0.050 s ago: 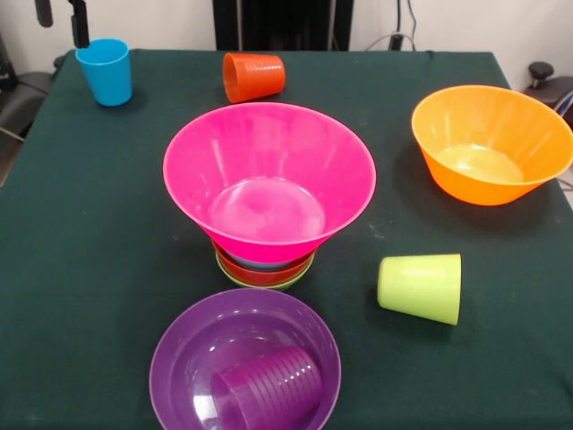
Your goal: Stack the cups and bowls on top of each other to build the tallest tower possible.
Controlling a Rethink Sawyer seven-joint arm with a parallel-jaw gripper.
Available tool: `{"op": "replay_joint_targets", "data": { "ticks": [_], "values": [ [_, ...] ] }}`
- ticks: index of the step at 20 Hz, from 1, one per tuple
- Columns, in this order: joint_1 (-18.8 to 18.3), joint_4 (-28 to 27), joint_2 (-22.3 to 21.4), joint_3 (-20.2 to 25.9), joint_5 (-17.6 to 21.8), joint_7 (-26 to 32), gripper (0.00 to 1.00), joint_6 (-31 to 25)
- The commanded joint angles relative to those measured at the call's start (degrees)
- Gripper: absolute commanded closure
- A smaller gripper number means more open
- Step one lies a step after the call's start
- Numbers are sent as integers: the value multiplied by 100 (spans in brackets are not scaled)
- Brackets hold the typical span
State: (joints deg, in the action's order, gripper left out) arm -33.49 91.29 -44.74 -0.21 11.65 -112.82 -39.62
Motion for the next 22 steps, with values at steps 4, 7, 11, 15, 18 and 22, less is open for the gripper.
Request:
{"op": "replay_joint_targets", "data": {
  "ticks": [4,7,11,15,18,22],
  "values": [
    [379,715,490,111,-259,-1151,0,823],
    [395,777,528,116,-335,-1193,0,969],
    [341,853,596,182,-427,-1149,0,1201],
    [267,978,686,272,-542,-1115,0,1515],
    [255,1063,731,292,-606,-1127,0,1728],
    [247,1201,770,289,-679,-1133,0,2010]
  ]
}}
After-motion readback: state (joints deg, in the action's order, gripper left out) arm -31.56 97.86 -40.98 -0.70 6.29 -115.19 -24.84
